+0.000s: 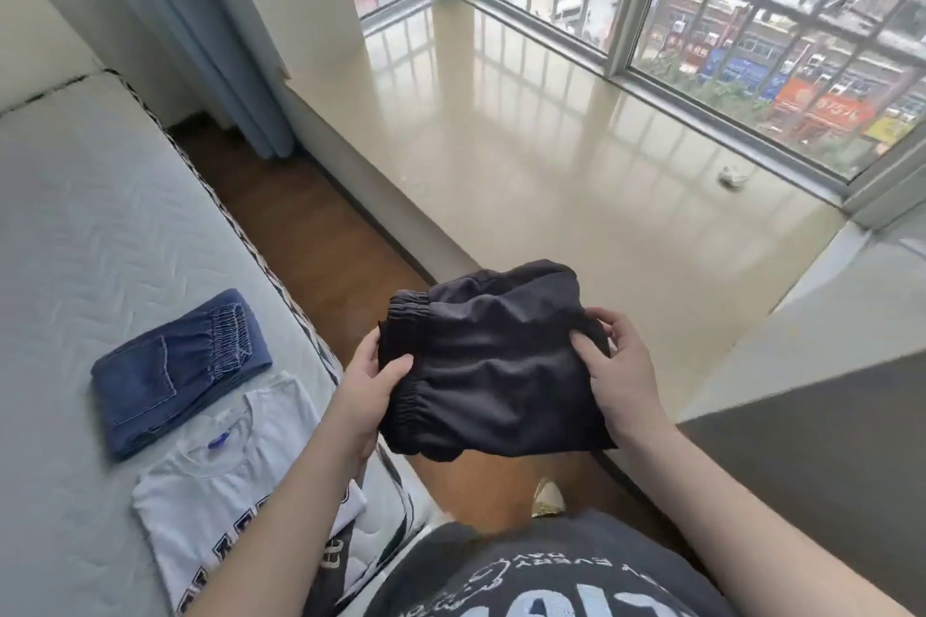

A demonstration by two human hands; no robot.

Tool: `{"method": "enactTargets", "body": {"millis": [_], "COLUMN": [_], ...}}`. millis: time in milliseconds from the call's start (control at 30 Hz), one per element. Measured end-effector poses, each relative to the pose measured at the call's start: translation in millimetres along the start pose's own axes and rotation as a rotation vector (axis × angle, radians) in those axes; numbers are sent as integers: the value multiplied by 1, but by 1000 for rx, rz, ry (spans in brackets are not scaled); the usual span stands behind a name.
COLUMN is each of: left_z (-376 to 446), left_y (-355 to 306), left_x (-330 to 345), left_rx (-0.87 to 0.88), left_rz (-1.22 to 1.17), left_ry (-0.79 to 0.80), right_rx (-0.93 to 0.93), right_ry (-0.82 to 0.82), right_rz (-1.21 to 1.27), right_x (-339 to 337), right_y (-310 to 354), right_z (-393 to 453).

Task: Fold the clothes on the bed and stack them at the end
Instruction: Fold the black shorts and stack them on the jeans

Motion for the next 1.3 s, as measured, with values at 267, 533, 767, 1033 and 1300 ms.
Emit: {"method": "enactTargets", "body": {"millis": [267, 533, 767, 1033, 1300], "left_z": [14, 24, 28, 19, 37], "left_y": [-32, -34, -59, -70, -70], "left_x": [-41, -135, -231, -320, -389], "left_rx": [54, 50, 58, 19, -71], "left_rz": [-101, -108, -126, -164, -240], "left_ry": [-285, -519, -652, -765, -854], "right_rx": [-14, -79, -45, 64, 225], "right_ry": [281, 545, 731, 976, 1160], "right_rz": [-20, -102, -135, -172, -150], "right_x": [87, 219, 340, 449, 560], "right_y": [21, 24, 34, 44, 31], "right_z": [92, 134, 149, 150, 163]}}
Point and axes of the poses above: each hand's wrist, its own z-axis towards the middle knuckle, its own x-axis out of the palm, y = z × x, the point moved 6 cm from there along z, towards the middle knuckle, and after that the axes turned 9 degrees about -x, right-handed, at the moved point
